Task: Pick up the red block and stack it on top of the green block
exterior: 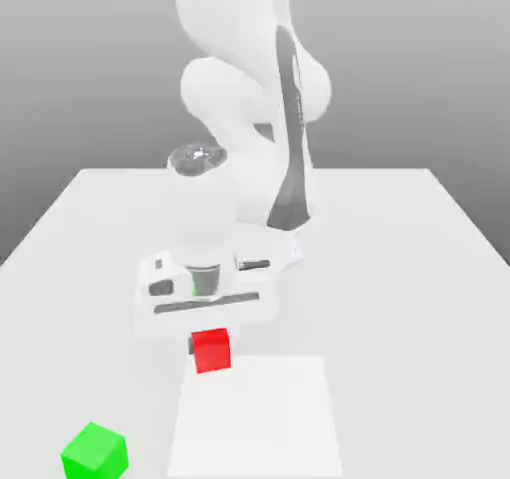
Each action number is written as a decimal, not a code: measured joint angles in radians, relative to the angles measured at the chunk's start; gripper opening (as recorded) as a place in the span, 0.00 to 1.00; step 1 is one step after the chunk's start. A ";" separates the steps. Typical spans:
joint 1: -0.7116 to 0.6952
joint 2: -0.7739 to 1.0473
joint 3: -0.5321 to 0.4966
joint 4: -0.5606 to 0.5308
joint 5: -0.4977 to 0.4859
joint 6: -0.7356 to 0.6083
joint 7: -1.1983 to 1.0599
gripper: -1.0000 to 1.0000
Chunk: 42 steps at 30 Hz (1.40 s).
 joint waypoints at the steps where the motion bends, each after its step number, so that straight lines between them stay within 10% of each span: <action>1: -0.004 -0.039 -0.006 -0.005 -0.029 -0.034 0.021 0.00; 8: -0.013 -0.216 -0.007 0.000 -0.039 -0.216 0.072 0.00; 32: -0.048 0.229 -0.102 0.618 0.076 -0.396 0.789 0.00; 33: -0.053 0.260 -0.095 0.621 0.087 -0.368 0.782 1.00; 42: -0.045 0.212 -0.107 0.619 0.067 -0.415 0.798 1.00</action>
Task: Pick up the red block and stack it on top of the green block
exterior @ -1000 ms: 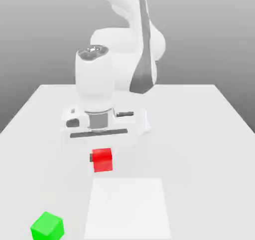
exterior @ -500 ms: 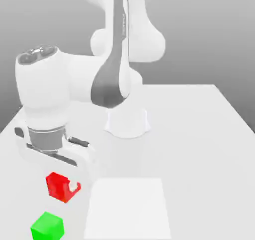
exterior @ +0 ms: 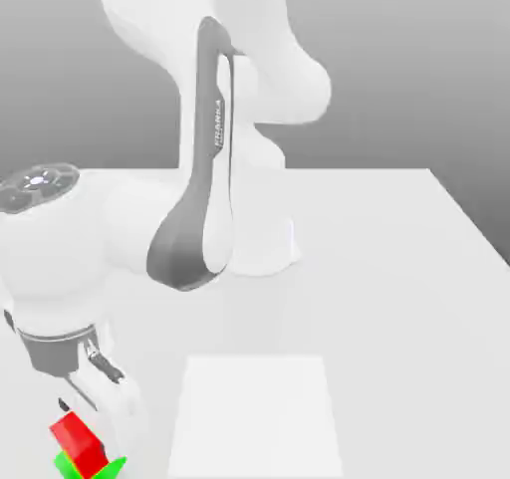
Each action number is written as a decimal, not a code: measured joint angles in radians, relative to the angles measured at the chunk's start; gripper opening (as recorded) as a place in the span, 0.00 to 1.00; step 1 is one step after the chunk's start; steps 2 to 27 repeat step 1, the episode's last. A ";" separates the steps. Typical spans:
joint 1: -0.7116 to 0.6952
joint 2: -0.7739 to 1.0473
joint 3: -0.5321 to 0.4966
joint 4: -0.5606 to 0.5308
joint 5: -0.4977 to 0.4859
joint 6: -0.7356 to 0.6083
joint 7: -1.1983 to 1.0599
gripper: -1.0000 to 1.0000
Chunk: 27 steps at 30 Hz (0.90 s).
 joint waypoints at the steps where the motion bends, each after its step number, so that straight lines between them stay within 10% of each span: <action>1: 0.003 -0.033 -0.006 -0.002 -0.013 -0.031 0.009 1.00; 27: 0.003 -0.033 -0.006 -0.002 -0.013 -0.031 0.009 1.00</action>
